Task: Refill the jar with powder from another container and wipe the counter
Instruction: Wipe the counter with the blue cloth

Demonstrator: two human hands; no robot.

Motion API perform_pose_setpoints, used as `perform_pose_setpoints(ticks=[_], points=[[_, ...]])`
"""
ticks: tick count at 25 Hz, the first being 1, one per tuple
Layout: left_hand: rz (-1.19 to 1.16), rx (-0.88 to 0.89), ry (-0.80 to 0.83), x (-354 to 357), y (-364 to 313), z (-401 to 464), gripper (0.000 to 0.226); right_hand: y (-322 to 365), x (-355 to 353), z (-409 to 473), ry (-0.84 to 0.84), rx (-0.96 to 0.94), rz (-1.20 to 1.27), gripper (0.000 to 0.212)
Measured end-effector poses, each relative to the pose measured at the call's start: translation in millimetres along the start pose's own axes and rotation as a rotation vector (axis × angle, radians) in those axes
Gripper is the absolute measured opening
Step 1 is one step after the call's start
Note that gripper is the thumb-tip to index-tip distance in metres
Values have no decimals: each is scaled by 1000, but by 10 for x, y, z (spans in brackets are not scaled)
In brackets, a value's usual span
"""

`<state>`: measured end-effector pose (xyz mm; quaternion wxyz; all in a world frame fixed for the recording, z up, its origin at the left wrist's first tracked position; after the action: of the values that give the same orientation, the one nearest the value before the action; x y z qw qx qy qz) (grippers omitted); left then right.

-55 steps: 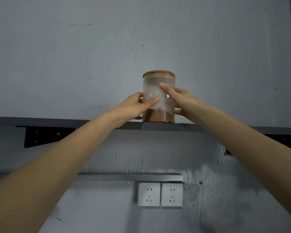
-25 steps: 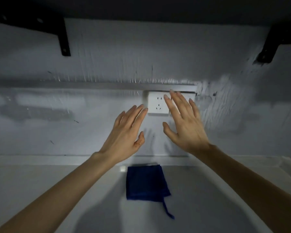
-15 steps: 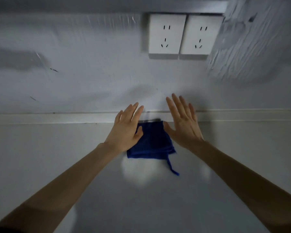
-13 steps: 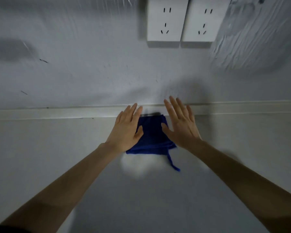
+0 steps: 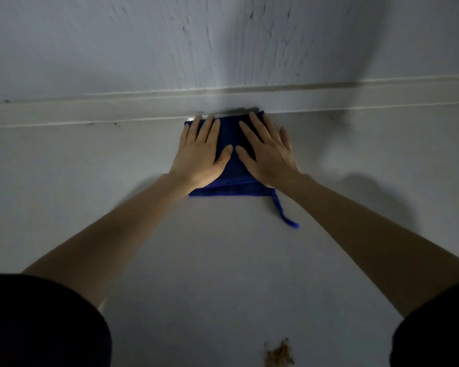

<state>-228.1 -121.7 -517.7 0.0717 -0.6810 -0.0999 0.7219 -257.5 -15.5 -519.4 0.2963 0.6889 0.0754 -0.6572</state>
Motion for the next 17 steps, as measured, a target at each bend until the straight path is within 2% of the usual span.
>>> perform_pose_setpoints(ticks=[11, 17], points=[[55, -47, 12, 92, -25, -260, 62, 58, 23, -261, -34, 4, -13, 53], [37, 21, -26, 114, -254, -753, 79, 100, 18, -792, -2, -7, -26, 52]])
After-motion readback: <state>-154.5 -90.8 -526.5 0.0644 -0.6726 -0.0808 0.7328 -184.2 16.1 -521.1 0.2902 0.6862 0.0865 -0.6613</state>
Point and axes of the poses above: each hand's wrist, its own z-axis towards the middle knuckle, its own x-axis out of the palm, y = z × x, the point moved 9 cm from there along z, towards the middle knuckle, and after that the axes turned 4 degrees about -y, right-handed, at the moved point
